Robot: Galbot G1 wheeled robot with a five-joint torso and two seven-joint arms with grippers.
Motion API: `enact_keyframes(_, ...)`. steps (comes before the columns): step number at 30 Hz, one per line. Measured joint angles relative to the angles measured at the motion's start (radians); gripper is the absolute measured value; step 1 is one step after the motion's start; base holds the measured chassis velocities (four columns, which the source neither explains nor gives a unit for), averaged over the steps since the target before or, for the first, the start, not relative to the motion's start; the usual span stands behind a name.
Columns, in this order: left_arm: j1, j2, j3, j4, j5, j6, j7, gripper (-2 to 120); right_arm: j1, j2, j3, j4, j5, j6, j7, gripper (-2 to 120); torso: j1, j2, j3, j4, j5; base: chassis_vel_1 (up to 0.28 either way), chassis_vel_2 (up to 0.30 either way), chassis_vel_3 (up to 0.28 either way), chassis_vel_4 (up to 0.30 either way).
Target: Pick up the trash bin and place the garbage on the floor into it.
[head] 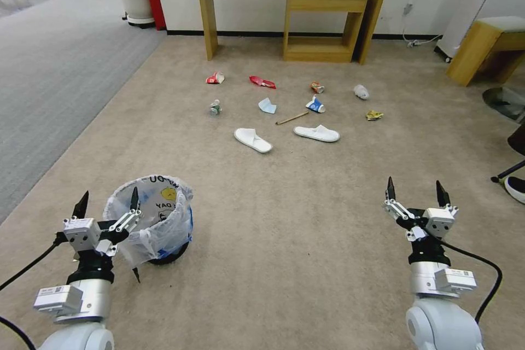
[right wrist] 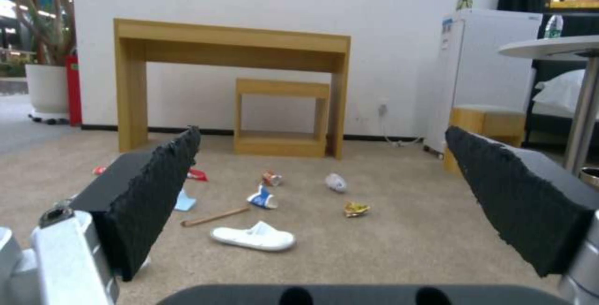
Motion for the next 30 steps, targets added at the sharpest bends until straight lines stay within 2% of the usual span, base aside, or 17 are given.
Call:
enact_keyframes(9,0.011,-0.002,0.002,-0.014,0.003,-0.002,0.003,100,-0.001,0.003,-0.003,0.002,-0.003,0.003,0.000,100,0.000,0.000,0.000,0.0000,0.0001,0.061,0.133,-0.068,-0.140)
enact_keyframes(13,0.013,-0.001,0.003,-0.017,0.003,-0.003,0.003,100,-0.003,0.004,-0.003,0.005,-0.004,0.008,0.000,100,0.000,0.000,0.000,0.0002,0.0002,0.169,0.263,-0.142,-0.264)
enact_keyframes(14,0.014,-0.001,0.003,-0.017,0.003,-0.003,0.003,100,-0.004,0.005,-0.003,0.006,-0.005,0.009,0.000,100,0.000,0.000,0.000,0.0000,-0.0009,0.161,0.300,-0.184,-0.273)
enact_keyframes(17,0.016,-0.001,0.004,-0.017,0.004,-0.005,0.003,100,-0.005,0.005,-0.003,0.007,-0.006,0.010,0.001,100,0.000,0.000,0.000,-0.0001,0.0002,0.175,0.272,-0.180,-0.271)
enact_keyframes(23,0.020,0.000,0.004,-0.017,0.004,-0.009,0.005,100,-0.004,0.008,-0.005,0.008,-0.007,0.012,0.003,100,0.000,0.000,0.000,0.0000,0.0000,0.181,0.257,-0.189,-0.254)
enact_keyframes(30,0.022,0.006,0.002,-0.013,0.003,-0.011,0.006,100,0.000,0.012,-0.009,0.009,-0.006,0.018,0.004,100,0.000,0.000,0.000,0.0001,-0.0003,0.103,0.115,-0.090,-0.119)
